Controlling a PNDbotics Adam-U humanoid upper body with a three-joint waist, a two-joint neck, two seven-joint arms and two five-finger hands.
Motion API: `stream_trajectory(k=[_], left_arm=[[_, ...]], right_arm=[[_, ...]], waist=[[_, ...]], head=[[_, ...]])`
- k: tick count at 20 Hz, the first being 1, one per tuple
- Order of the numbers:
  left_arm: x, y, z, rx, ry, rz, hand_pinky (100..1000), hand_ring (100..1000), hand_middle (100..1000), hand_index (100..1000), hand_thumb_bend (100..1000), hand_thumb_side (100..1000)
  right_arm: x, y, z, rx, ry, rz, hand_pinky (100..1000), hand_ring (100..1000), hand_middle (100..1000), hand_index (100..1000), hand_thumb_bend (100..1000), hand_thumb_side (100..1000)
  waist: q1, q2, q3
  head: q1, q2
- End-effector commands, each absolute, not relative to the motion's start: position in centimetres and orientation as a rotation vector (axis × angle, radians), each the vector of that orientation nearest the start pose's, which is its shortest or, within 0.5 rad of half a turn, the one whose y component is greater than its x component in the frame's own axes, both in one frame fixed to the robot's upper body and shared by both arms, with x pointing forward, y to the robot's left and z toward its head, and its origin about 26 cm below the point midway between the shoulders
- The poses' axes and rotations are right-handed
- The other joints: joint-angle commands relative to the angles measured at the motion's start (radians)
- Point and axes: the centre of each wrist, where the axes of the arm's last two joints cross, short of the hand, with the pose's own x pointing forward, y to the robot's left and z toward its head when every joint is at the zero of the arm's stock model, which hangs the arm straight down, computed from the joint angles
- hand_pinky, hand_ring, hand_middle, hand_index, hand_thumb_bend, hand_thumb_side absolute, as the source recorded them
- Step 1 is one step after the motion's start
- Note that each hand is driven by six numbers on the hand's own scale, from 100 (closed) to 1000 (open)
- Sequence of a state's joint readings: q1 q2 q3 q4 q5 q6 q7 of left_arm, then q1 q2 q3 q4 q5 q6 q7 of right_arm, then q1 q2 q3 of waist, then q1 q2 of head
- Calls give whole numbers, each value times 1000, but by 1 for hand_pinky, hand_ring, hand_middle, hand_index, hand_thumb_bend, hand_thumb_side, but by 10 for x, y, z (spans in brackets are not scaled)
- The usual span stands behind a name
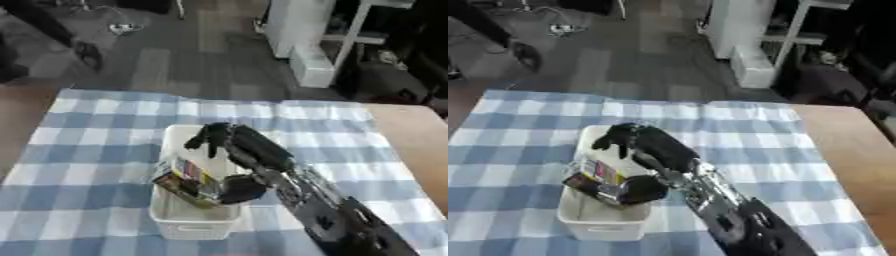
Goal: Pick up objects on the table and place them in the box.
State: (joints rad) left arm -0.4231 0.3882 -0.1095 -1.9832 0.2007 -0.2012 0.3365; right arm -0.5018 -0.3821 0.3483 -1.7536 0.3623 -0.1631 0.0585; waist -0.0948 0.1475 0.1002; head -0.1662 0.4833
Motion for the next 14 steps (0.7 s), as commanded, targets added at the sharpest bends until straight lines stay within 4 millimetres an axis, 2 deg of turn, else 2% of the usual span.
stream_trajectory(k=[1, 4, 7, 10, 14], left_arm=[[306, 233, 236, -47, -2580, -43, 674, 714, 790, 853, 608, 947], [306, 234, 234, -38, -2573, -40, 672, 714, 790, 853, 606, 949], [306, 235, 233, -31, -2569, -33, 671, 714, 790, 853, 605, 950], [306, 235, 232, -30, -2568, -25, 670, 714, 790, 853, 603, 951], [306, 236, 231, -26, -2569, -13, 670, 714, 790, 853, 603, 952]], right_arm=[[321, -208, 201, -205, -2393, 737, 100, 439, 569, 731, 494, 771], [308, -223, 223, -235, -2520, 365, 100, 430, 549, 712, 466, 763], [309, -227, 241, -224, -2672, 116, 100, 432, 544, 703, 453, 757], [310, -230, 254, -238, -2795, -11, 100, 439, 545, 698, 444, 756], [310, -234, 254, -284, -2844, -114, 100, 435, 540, 694, 435, 759]], waist=[[7, -14, -6], [16, -15, -18], [26, -14, -25], [38, -8, -28], [48, -1, -31]], head=[[32, -6], [40, -11], [32, -30], [23, -58], [14, -94]])
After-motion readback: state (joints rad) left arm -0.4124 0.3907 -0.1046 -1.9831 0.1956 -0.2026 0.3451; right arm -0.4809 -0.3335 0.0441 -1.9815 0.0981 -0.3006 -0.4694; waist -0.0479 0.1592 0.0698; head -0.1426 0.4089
